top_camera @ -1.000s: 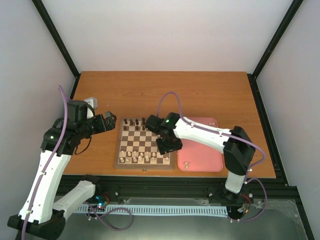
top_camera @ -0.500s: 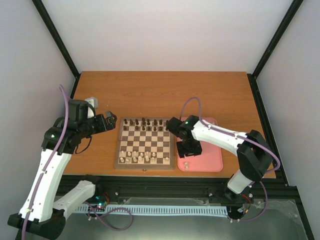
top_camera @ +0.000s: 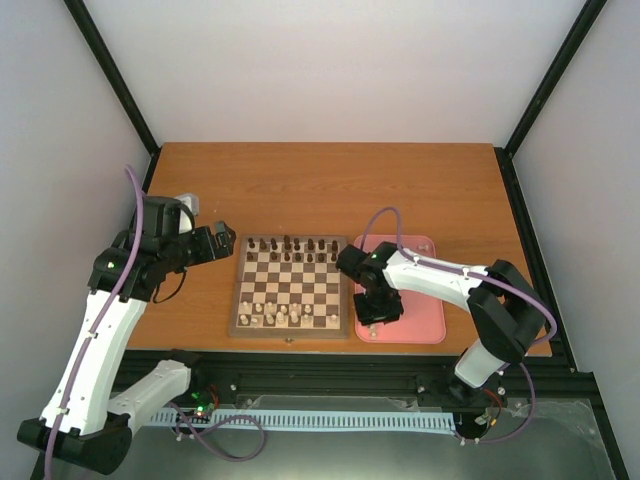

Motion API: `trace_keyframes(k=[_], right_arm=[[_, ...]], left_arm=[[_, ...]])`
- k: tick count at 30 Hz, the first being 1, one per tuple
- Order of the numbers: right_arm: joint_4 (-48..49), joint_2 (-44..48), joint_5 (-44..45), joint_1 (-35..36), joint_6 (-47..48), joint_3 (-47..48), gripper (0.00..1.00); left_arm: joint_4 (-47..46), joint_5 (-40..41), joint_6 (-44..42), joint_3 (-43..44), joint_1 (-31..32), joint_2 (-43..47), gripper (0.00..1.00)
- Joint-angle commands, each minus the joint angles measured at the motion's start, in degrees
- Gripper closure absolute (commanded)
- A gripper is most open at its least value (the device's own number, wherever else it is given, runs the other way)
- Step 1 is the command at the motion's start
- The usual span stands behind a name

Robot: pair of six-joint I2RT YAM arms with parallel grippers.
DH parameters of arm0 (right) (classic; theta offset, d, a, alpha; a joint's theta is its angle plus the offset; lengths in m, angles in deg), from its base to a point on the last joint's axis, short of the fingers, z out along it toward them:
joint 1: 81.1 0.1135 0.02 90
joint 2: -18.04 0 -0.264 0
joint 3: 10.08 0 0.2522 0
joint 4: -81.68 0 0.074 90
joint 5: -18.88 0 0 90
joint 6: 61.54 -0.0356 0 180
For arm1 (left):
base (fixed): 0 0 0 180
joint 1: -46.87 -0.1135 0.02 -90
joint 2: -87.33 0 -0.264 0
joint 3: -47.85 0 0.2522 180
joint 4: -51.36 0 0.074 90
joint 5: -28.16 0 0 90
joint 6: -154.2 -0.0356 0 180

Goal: Set up the chess pieces on the board
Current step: Pick up the chess piece from the storage box.

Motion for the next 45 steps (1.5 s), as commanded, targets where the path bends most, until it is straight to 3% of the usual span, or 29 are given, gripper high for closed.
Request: trace_keyframes(k=[1,17,31,45], right_arm=[[2.36,0.06,-1.44,-0.26,0.64,-0.55,0.59],[3.89,-3.29,-1.92,-0.26,1.53,-1.44,0.66],[2.47,-2.6,-0.2,-0.26,1.46,-2.11,0.81],[-5.76,-2.24,4.17,0.02,2.88,11.97,0.82]], left_arm=[[-0.3,-0.33,-0.46,0.9,-0.31,0.14,0.0],[-0.04,0.1,-0.82,0.6,-0.31,0.42,0.0],[-0.11,0.23,-0.63,0.39,-0.36,0.57,0.0],[-0.02,0.22,-0.72,0.68,-0.32,1.06,0.0]])
